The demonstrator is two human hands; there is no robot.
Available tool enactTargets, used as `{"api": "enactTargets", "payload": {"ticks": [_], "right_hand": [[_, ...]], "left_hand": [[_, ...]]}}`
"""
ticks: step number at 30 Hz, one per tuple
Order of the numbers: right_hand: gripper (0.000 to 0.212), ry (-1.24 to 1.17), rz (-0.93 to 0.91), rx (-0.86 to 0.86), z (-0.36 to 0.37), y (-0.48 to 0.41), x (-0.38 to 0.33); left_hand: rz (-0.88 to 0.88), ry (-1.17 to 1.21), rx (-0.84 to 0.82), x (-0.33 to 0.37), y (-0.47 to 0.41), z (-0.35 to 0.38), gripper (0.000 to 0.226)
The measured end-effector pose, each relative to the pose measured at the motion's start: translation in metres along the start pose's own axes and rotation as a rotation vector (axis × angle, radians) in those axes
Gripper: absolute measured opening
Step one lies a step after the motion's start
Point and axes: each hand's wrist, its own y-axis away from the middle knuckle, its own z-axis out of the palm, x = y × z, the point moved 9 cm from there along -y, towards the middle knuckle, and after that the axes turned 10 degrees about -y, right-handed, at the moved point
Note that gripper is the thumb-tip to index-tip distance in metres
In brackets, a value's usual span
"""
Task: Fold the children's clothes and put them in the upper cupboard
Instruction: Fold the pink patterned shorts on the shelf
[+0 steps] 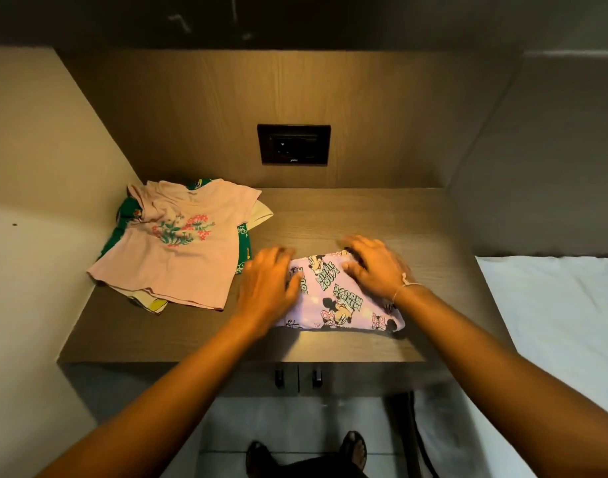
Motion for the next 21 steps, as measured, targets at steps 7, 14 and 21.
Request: {"api": "enactTargets", "payload": {"ticks": [7, 14, 21], "right_hand": [[0.068, 0.258, -0.019, -0.175, 0.036, 0.017, 0.02], [0.057, 0.273, 0.14, 0.094, 0.005, 0.06, 0.013], [0.053, 0.107, 0.254, 0.119, 0.013, 0.127, 0.0]], "left_hand": [[0.124, -0.127, -0.368, 0.019, 0.032, 0.069, 0.078], [0.359, -0.313, -0.335, 0.006, -0.041, 0.059, 0.077], [0.29, -0.113, -0.148, 0.037, -0.03, 0.021, 0.057]]}}
